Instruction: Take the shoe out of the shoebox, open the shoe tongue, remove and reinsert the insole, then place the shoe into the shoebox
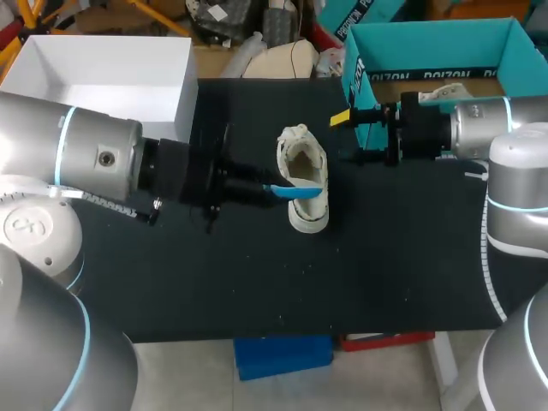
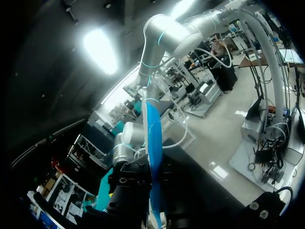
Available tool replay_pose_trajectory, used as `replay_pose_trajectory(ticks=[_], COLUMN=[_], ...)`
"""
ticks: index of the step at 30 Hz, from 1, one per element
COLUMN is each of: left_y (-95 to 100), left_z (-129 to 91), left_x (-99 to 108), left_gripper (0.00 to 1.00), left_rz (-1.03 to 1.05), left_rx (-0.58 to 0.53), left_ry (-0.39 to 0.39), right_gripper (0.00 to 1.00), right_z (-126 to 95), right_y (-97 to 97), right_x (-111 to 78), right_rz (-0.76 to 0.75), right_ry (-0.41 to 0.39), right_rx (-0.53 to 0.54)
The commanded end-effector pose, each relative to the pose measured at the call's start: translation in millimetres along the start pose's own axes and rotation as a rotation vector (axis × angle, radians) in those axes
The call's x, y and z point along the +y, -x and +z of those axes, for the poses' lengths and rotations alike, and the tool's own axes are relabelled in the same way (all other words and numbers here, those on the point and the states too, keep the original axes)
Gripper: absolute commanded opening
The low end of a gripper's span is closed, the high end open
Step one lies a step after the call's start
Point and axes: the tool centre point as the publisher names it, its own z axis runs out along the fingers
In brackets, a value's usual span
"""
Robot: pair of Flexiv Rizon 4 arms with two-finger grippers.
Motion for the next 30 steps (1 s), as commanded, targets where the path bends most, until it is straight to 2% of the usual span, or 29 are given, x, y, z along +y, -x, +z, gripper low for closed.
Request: replay_pose_trajectory(ticks=[1, 6, 8, 13, 18, 21, 22, 24, 25, 27, 29, 30], left_y=[-2.0, -2.0, -13.7, -33.4, -48.8, -58.5, -62.3, -67.4, -69.4, -74.3, -78.2, -80.4], left_z=[-1.5, -1.5, -5.2, -8.9, -5.4, 1.0, 3.2, 6.1, 8.0, 11.7, 15.7, 16.7], left_x=[-0.5, -0.5, -10.8, -15.1, 1.2, 17.8, 23.4, 34.6, 41.7, 51.0, 57.4, 57.9], left_gripper=[0.0, 0.0, 0.0, 0.0, 0.0, 0.0, 0.0, 0.0, 0.0, 0.0, 0.0, 0.0], left_rz=[0.002, 0.002, 0.076, 0.225, 0.333, 0.37, 0.389, 0.392, 0.414, 0.44, 0.511, 0.536], left_rx=[-0.005, -0.005, -0.036, -0.063, -0.08, -0.088, -0.093, -0.121, -0.133, -0.165, -0.183, -0.203], left_ry=[0.002, 0.002, -0.026, -0.006, -0.016, 0.003, 0.033, 0.018, 0.051, 0.056, 0.11, 0.105], right_gripper=[1.0, 1.0, 1.0, 1.0, 1.0, 1.0, 1.0, 1.0, 1.0, 1.0, 1.0, 1.0], right_z=[1.4, 1.4, 1.4, 1.4, 1.4, 1.4, 1.4, 1.4, 1.4, 1.4, 1.4, 1.4], right_y=[0.4, 0.4, 0.4, 0.4, 0.4, 0.4, 0.4, 0.4, 0.4, 0.4, 0.4, 0.4], right_x=[-0.3, -0.3, -0.3, -0.3, -0.3, -0.3, -0.3, -0.3, -0.3, -0.3, -0.3, -0.3], right_rz=[0.0, 0.0, 0.0, 0.0, 0.0, 0.0, 0.0, 0.0, 0.0, 0.0, 0.0, 0.0], right_ry=[0.003, 0.003, 0.003, 0.003, 0.003, 0.003, 0.003, 0.003, 0.003, 0.003, 0.003, 0.003], right_rx=[-0.001, -0.001, -0.001, -0.001, -0.001, -0.001, -0.001, -0.001, -0.001, -0.001, -0.001, -0.001])
